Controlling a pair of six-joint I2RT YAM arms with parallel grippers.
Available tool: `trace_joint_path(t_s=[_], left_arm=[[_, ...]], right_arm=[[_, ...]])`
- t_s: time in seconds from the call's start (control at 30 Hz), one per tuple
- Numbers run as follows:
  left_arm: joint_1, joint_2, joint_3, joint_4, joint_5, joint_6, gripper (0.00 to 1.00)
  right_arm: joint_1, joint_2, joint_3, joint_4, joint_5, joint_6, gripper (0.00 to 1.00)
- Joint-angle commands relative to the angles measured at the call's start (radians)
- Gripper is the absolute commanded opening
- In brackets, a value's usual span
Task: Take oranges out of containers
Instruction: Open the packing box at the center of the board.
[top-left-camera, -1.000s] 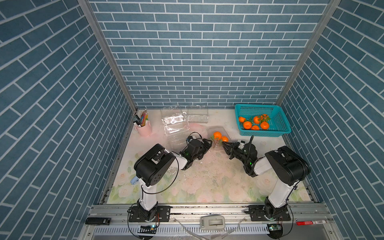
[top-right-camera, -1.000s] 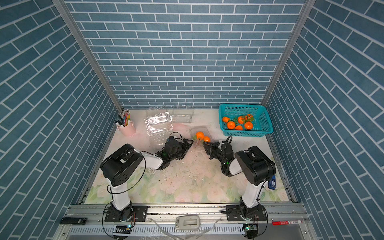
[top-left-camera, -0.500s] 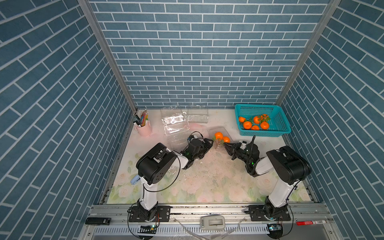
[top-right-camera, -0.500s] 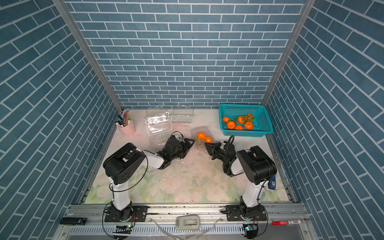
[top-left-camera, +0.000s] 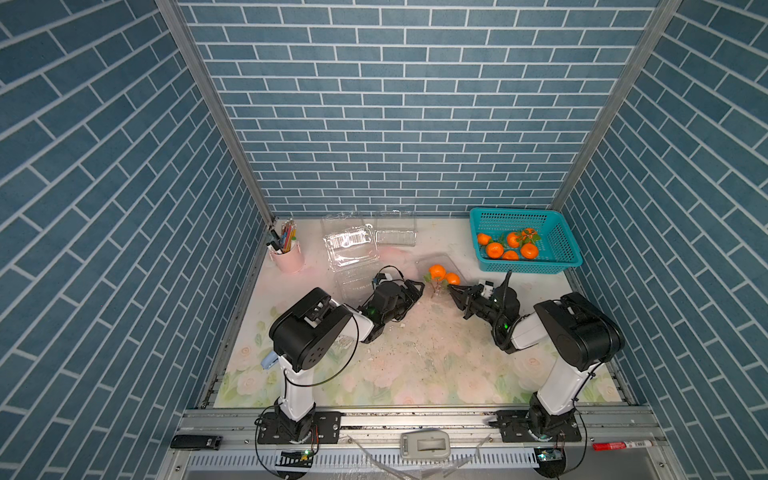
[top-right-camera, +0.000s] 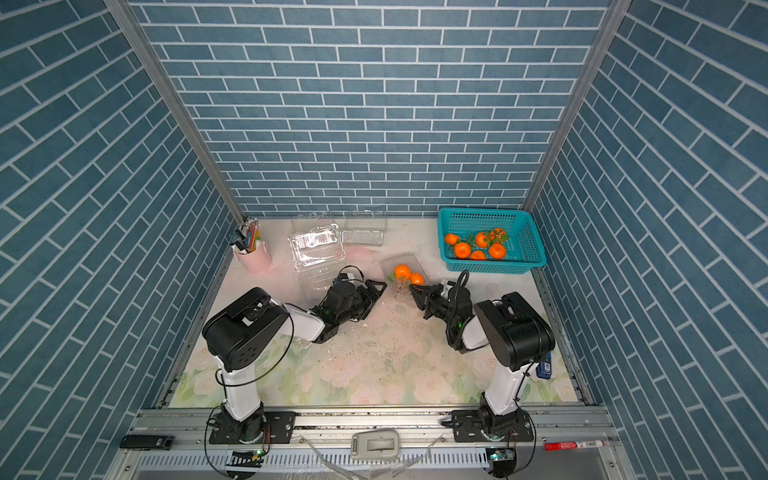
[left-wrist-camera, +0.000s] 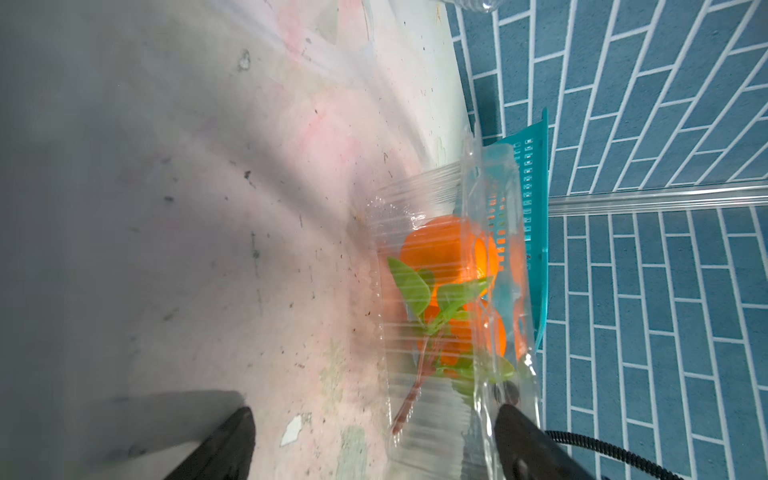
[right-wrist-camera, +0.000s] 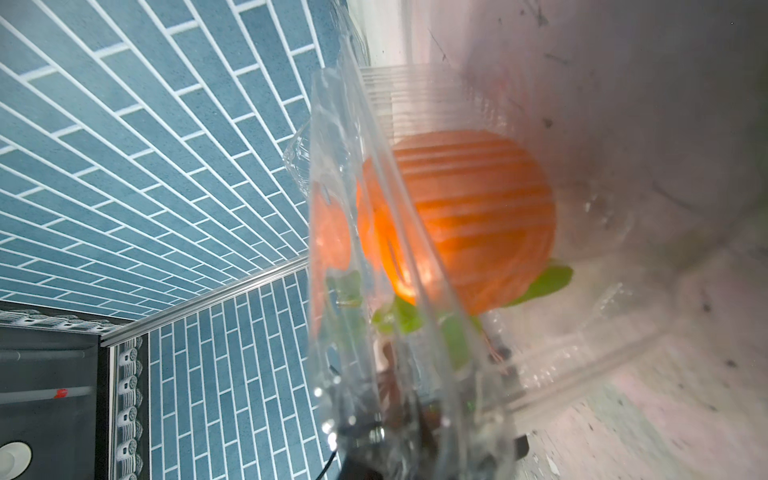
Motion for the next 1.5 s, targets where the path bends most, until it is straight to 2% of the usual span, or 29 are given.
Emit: trace_joint_path(t_s=[0.0,0.9,1.47], left_arm=[[0.005,-0.021,-0.023,-0.002,-0.016,0.007,0.91],[0.001,0.064,0.034,0.053,0.022,-0.013,0.90],[-0.011,0.094,0.052,0.092,0.035,-0.018,0.87]], right_arm=[[-0.013,-0.029,0.027,-0.004,-0.024,0.016,0.11],[-0.009,-0.025,0.053,-0.021,-0.097,-0.019,0.10],[0.030,0.022,0.134,-0.019,-0.131,-0.019,0.10]])
